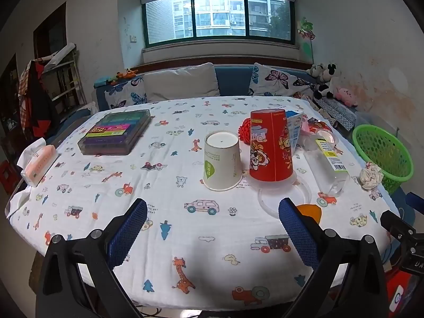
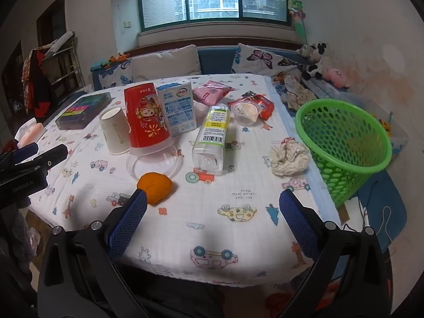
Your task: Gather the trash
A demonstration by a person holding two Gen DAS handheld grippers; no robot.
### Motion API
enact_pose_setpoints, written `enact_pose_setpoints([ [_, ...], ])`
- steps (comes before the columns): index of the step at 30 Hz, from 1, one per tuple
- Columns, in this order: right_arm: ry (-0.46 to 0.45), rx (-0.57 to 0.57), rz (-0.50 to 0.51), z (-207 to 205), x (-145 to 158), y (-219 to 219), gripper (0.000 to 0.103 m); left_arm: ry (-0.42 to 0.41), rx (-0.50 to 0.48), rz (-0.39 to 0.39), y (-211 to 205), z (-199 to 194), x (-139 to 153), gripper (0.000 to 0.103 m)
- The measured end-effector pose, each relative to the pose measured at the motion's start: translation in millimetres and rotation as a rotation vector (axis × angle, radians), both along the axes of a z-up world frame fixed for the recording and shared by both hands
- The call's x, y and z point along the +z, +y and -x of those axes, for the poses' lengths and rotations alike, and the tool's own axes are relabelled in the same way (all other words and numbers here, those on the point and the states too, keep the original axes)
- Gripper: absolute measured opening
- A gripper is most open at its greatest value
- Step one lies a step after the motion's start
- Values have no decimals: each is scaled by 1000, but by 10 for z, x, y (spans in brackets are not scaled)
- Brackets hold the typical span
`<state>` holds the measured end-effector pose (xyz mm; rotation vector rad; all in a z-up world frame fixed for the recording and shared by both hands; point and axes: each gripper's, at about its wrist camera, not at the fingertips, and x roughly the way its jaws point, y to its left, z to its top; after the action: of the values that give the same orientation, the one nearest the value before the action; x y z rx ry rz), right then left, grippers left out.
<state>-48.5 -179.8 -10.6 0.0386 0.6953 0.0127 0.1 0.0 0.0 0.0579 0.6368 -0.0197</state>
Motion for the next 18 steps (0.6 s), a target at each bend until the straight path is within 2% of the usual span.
enact_pose_setpoints([
  [18, 0, -2, 0, 11, -11, -17, 99, -5, -1, -10, -70, 51, -5, 96],
])
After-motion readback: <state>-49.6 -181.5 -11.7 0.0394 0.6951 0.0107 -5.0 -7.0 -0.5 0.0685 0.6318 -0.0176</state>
